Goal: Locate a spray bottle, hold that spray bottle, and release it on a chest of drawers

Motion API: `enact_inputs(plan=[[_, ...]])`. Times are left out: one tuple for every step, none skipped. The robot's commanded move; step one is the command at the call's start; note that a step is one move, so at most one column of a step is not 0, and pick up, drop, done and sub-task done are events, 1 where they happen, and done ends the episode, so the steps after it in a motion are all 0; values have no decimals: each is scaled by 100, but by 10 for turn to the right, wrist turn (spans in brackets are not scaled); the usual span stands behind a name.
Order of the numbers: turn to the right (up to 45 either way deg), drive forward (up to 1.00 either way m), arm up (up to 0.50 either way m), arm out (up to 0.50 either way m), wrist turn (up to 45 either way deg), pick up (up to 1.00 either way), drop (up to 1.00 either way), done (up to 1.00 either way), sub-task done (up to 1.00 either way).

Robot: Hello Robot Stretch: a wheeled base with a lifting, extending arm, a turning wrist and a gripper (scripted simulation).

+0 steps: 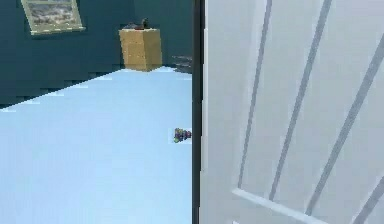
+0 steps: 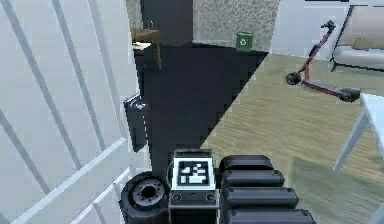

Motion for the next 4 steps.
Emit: enact_inputs(plan=[[-450,0,0,0,0,0,0,0,0],[-120,0,0,0,0,0,0,0,0],[0,60,0,0,0,0,0,0,0],[420,0,0,0,0,0,0,0,0]])
